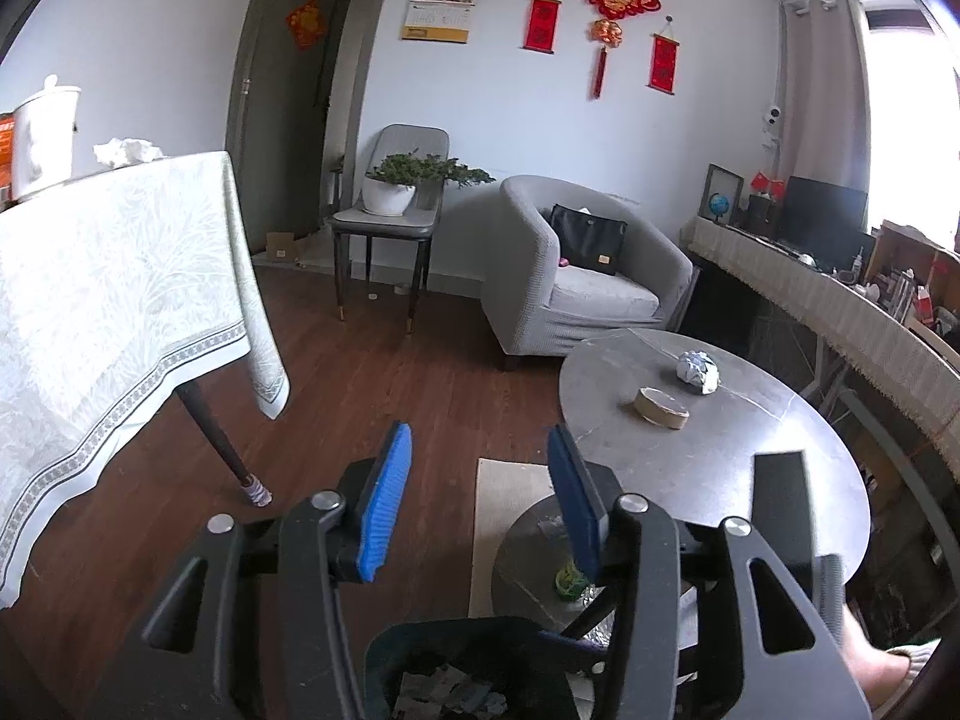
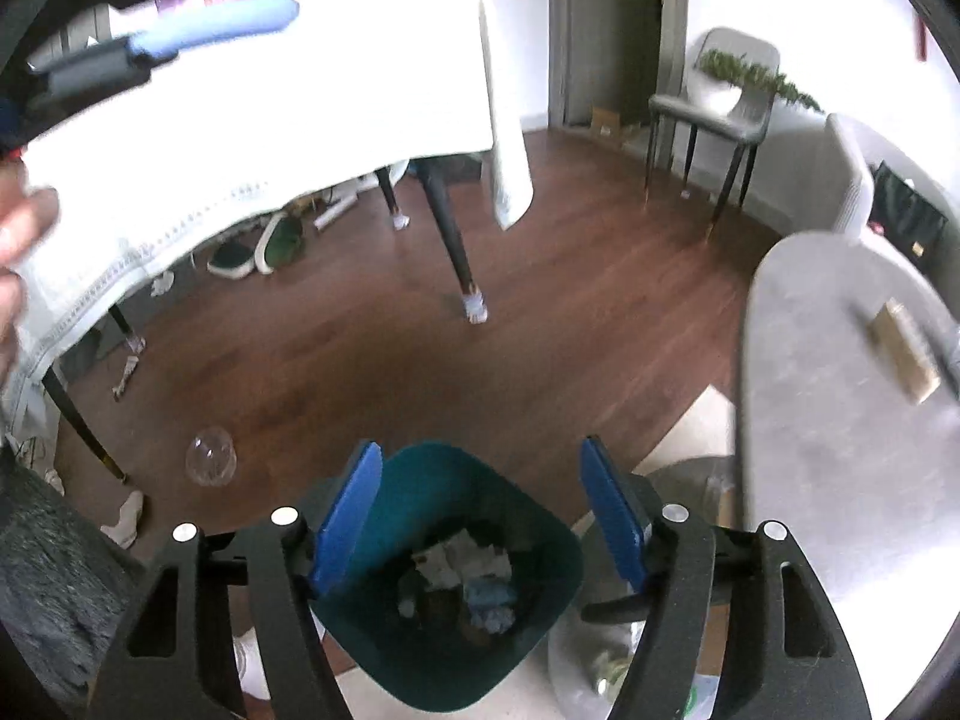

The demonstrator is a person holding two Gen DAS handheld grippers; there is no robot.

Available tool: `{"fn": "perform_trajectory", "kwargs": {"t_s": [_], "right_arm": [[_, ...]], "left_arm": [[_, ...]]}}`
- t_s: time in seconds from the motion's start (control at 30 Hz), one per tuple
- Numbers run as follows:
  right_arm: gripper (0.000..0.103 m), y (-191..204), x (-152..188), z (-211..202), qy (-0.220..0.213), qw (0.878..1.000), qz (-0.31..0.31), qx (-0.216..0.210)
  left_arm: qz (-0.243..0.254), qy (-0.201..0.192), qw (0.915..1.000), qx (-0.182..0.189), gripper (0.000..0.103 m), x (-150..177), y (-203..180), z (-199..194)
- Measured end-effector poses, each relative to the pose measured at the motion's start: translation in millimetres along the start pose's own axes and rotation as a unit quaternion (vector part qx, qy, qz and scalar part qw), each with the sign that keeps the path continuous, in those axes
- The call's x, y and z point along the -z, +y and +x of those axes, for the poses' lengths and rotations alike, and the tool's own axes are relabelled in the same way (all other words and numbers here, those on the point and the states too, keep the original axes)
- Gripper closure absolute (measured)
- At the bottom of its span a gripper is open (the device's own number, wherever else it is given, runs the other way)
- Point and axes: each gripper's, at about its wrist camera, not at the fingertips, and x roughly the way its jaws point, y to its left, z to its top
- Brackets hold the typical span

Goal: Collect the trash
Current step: 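Lower the wipes pack into the teal bin and open the right gripper, then move both tools back over the table toward the last tape roll and paper ball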

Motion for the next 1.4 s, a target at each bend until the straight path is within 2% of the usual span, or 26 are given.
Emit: {"fn": "perform_trajectory", "kwargs": {"t_s": [0.2, 0.27, 0.6, 0.7, 0.8, 0.93, 1.13, 1.3, 1.4], "right_arm": [[0.037, -24.9, -2.4, -19.4, -0.021, 1.000, 0.008, 0.018], [0.038, -33.7, -3.8, -23.1, -0.026, 0.999, 0.012, 0.025], [0.038, -97.9, -3.7, -48.7, -0.047, 0.995, 0.050, 0.074], [0.037, -119.5, -3.0, -56.3, -0.057, 0.992, 0.088, 0.064], [0.031, -135.1, -5.4, -63.1, -0.060, 0.990, 0.074, 0.105], [0.024, -170.4, -3.1, -77.9, -0.079, 0.984, 0.114, 0.114], [0.019, -215.0, 3.3, -90.7, -0.091, 0.976, 0.146, 0.133], [0.012, -245.7, 8.0, -94.1, -0.090, 0.971, 0.165, 0.146], [0.012, -262.3, 10.1, -92.1, -0.085, 0.969, 0.177, 0.147]], "left_arm": [[0.016, 0.001, 0.9998, 0.013, 0.042, -5.4, -20.3, 17.9], [0.020, 0.003, 0.9996, 0.019, 0.036, -6.7, -26.0, 24.7], [0.042, 0.009, 0.9982, 0.042, 0.023, -13.0, -52.7, 54.9], [0.047, 0.012, 0.9976, 0.050, 0.018, -16.5, -60.3, 66.1], [0.057, 0.015, 0.9965, 0.059, 0.016, -19.6, -69.2, 77.3], [0.071, 0.020, 0.9946, 0.073, 0.011, -23.1, -81.4, 91.9], [0.086, 0.051, 0.9906, 0.093, 0.009, -22.9, -98.9, 131.6], [0.104, 0.082, 0.9845, 0.115, 0.009, -18.4, -115.9, 165.0], [0.122, 0.097, 0.9796, 0.127, 0.009, -15.7, -125.3, 181.7]]}}
